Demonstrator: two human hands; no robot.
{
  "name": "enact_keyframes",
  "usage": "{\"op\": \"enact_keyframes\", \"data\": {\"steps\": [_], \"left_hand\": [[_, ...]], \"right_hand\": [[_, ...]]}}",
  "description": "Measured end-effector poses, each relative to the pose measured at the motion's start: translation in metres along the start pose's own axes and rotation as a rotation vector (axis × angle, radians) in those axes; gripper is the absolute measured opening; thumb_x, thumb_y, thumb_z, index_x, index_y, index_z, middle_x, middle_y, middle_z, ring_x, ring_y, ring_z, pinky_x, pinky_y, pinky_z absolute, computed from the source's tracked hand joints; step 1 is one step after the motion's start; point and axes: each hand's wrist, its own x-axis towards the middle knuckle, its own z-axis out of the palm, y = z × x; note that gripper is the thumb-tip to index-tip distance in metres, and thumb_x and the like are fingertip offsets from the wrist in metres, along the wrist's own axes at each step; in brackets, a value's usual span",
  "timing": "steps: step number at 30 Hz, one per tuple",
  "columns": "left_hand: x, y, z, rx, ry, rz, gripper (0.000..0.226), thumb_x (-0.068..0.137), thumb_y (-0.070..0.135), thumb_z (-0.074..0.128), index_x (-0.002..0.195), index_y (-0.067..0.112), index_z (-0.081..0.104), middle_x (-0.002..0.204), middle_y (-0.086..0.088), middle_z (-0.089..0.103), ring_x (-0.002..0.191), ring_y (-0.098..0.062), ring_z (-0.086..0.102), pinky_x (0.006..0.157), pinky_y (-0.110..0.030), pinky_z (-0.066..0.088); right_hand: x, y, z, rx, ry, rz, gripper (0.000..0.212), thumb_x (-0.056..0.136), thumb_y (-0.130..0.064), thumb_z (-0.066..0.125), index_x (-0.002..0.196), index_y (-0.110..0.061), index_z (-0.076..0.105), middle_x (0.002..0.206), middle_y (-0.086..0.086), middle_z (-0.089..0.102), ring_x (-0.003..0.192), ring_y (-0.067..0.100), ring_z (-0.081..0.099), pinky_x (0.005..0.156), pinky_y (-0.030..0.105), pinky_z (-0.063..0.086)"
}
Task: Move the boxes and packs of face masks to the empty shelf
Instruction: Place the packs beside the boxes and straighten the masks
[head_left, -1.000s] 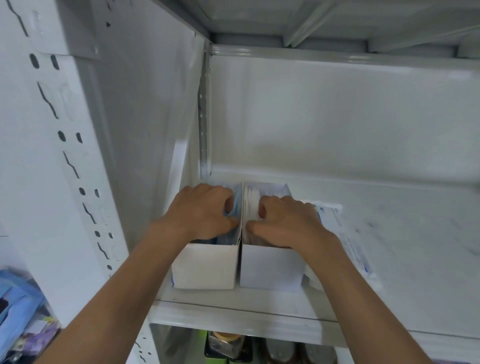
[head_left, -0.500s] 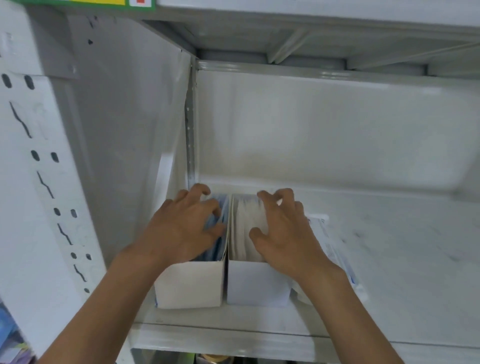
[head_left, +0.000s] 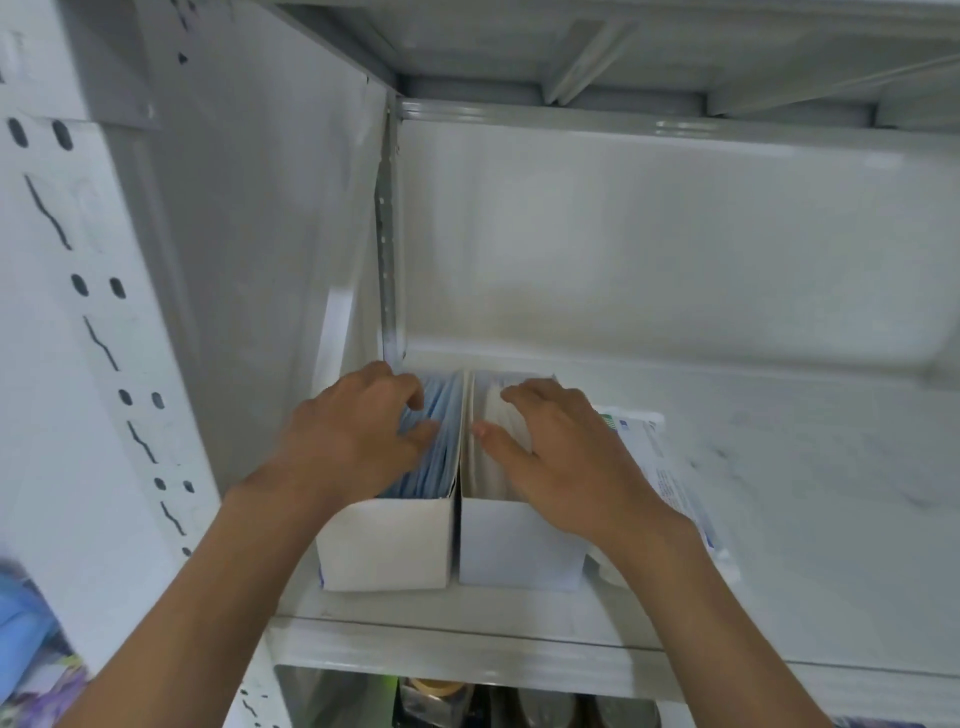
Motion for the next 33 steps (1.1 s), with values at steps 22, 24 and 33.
{"op": "enact_keyframes", "data": {"steps": [22,24,33], "left_hand": [[0.012,0.006,0.013,-0.169,0.017,-0.116,0.030,0.078,0.010,0.080,0.087,0.033,0.063,0.112,0.004,0.060,0.089,-0.015,0.058,0.071,-0.025,0.045],[0.011,0.001,0.009,-0.148,0.045,-0.144,0.028,0.078,0.008,0.078,0.091,0.030,0.068,0.117,0.000,0.060,0.091,-0.017,0.058,0.069,-0.025,0.044],[0.001,0.008,0.002,-0.007,0.113,-0.071,0.028,0.088,0.029,0.072,0.116,0.032,0.068,0.128,0.005,0.062,0.108,-0.021,0.062,0.079,-0.031,0.042]], "right_hand": [[0.021,-0.016,0.004,-0.066,-0.171,0.181,0.045,0.084,-0.033,0.062,0.126,-0.024,0.047,0.090,-0.003,0.039,0.086,0.024,0.046,0.066,0.032,0.037],[0.020,-0.015,0.001,-0.052,-0.135,0.182,0.043,0.083,-0.027,0.063,0.124,-0.021,0.051,0.092,-0.002,0.041,0.085,0.022,0.044,0.065,0.031,0.037],[0.015,-0.020,-0.004,-0.263,-0.034,0.191,0.038,0.087,-0.034,0.056,0.122,-0.019,0.059,0.114,0.005,0.055,0.096,0.026,0.049,0.069,0.035,0.036]]}}
